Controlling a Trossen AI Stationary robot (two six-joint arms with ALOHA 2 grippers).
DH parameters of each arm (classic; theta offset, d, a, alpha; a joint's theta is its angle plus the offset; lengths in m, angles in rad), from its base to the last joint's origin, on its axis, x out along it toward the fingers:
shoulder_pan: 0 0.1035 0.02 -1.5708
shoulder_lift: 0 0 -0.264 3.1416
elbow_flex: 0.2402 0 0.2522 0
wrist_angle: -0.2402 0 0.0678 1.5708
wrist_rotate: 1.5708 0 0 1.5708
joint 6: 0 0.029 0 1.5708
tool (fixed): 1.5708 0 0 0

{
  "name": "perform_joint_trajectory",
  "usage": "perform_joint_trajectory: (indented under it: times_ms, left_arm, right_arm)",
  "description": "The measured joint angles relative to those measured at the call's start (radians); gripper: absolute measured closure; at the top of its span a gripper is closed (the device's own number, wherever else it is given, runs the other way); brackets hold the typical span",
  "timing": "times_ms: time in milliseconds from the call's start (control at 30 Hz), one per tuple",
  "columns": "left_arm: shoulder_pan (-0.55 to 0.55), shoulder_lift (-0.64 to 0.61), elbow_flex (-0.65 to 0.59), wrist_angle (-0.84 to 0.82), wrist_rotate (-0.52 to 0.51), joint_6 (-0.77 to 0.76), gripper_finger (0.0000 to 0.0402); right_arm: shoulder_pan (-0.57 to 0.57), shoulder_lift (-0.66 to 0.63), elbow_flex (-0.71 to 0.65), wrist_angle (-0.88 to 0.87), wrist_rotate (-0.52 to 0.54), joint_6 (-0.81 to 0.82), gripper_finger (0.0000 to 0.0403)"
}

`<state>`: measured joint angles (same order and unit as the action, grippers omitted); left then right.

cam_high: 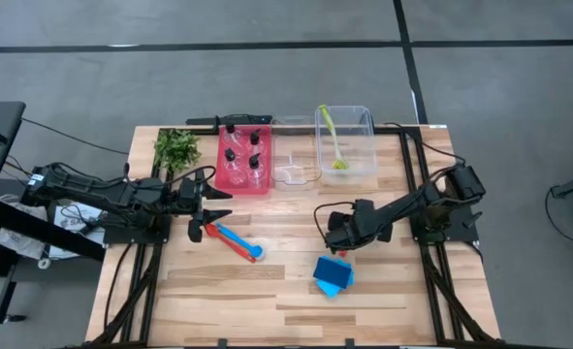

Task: Pick & Place Kitchen Sink Supplies
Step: Put the right red scrubbing brush into the white bin

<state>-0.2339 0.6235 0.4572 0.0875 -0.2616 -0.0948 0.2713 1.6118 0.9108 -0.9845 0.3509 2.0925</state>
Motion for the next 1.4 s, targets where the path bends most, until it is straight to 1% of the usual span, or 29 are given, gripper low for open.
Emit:
perform_joint_trajectory:
  times_ms: [233,333,467,700,833,933,1133,1400]
  left_arm:
    - [0.000,0.000,0.000,0.000,0.000,0.000,0.0197]
    - [0.000,0.000,0.000,0.000,0.000,0.000,0.0197]
    - [0.000,0.000,0.000,0.000,0.000,0.000,0.0197]
    - [0.000,0.000,0.000,0.000,0.000,0.000,0.0197]
    - [0.000,0.000,0.000,0.000,0.000,0.000,0.0197]
    - [0.000,0.000,0.000,0.000,0.000,0.000,0.0197]
    - [0.000,0.000,0.000,-0.001,0.000,0.000,0.0197]
    - [0.000,0.000,0.000,-0.001,0.000,0.000,0.0197]
  right_arm:
    - [-0.006,0.117,0.006,0.053,-0.057,0.003,0.0220]
    - [0.002,0.147,0.005,0.070,-0.063,0.005,0.0228]
    - [0.008,0.149,0.024,0.064,-0.079,0.003,0.0257]
    - [0.008,0.101,0.045,0.027,-0.032,0.002,0.0327]
    - [0.008,0.072,0.044,0.024,-0.032,0.000,0.0350]
    - [0.009,0.058,0.044,0.022,-0.028,0.000,0.0353]
    - [0.016,0.042,0.044,0.019,-0.029,0.000,0.0338]
    - [0.055,0.018,0.046,0.017,-0.039,-0.019,0.0346]
